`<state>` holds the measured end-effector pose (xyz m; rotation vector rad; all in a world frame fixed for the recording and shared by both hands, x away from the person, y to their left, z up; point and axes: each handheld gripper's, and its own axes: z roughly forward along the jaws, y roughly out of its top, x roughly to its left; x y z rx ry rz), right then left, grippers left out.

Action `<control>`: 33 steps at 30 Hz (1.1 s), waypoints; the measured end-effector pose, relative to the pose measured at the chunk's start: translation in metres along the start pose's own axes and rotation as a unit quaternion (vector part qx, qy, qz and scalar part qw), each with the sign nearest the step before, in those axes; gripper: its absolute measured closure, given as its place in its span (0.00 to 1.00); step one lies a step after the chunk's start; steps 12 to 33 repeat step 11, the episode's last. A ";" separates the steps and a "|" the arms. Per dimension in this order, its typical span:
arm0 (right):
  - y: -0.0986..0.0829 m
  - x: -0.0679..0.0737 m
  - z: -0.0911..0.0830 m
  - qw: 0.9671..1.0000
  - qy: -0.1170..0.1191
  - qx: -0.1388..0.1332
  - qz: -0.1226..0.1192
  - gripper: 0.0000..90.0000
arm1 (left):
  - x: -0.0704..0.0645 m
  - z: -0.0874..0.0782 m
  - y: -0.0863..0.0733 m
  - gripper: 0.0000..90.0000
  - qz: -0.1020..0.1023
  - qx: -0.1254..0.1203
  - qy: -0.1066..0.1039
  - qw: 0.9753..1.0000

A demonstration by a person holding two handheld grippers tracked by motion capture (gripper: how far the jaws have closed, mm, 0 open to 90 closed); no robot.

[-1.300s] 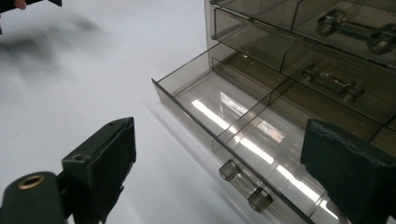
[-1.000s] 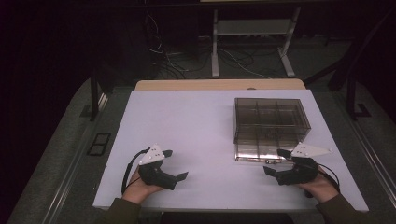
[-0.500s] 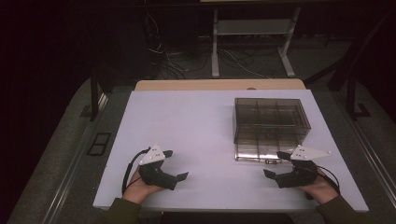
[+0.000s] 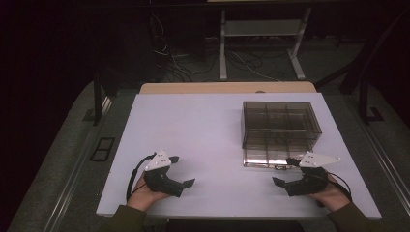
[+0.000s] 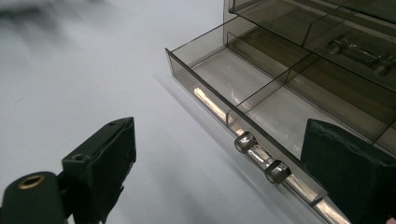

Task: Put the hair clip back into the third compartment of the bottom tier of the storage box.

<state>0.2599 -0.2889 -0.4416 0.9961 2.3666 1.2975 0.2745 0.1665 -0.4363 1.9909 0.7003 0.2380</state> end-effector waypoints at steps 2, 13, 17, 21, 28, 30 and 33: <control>0.000 0.000 0.000 1.000 0.000 0.000 -0.001 0.11 | 0.000 0.000 0.000 0.00 0.000 0.000 0.000 1.000; 0.000 0.001 0.000 1.000 0.001 0.001 -0.005 0.11 | 0.000 0.001 -0.001 0.00 0.003 0.008 0.002 1.000; 0.000 0.001 0.000 1.000 0.001 0.001 -0.005 0.11 | 0.000 0.001 -0.001 0.00 0.003 0.008 0.002 1.000; 0.000 0.001 0.000 1.000 0.001 0.001 -0.005 0.11 | 0.000 0.001 -0.001 0.00 0.003 0.008 0.002 1.000; 0.000 0.001 0.000 1.000 0.001 0.001 -0.005 0.11 | 0.000 0.001 -0.001 0.00 0.003 0.008 0.002 1.000; 0.000 0.001 0.000 1.000 0.001 0.001 -0.005 0.11 | 0.000 0.001 -0.001 0.00 0.003 0.008 0.002 1.000; 0.000 0.001 0.000 1.000 0.001 0.001 -0.005 0.11 | 0.000 0.001 -0.001 0.00 0.003 0.008 0.002 1.000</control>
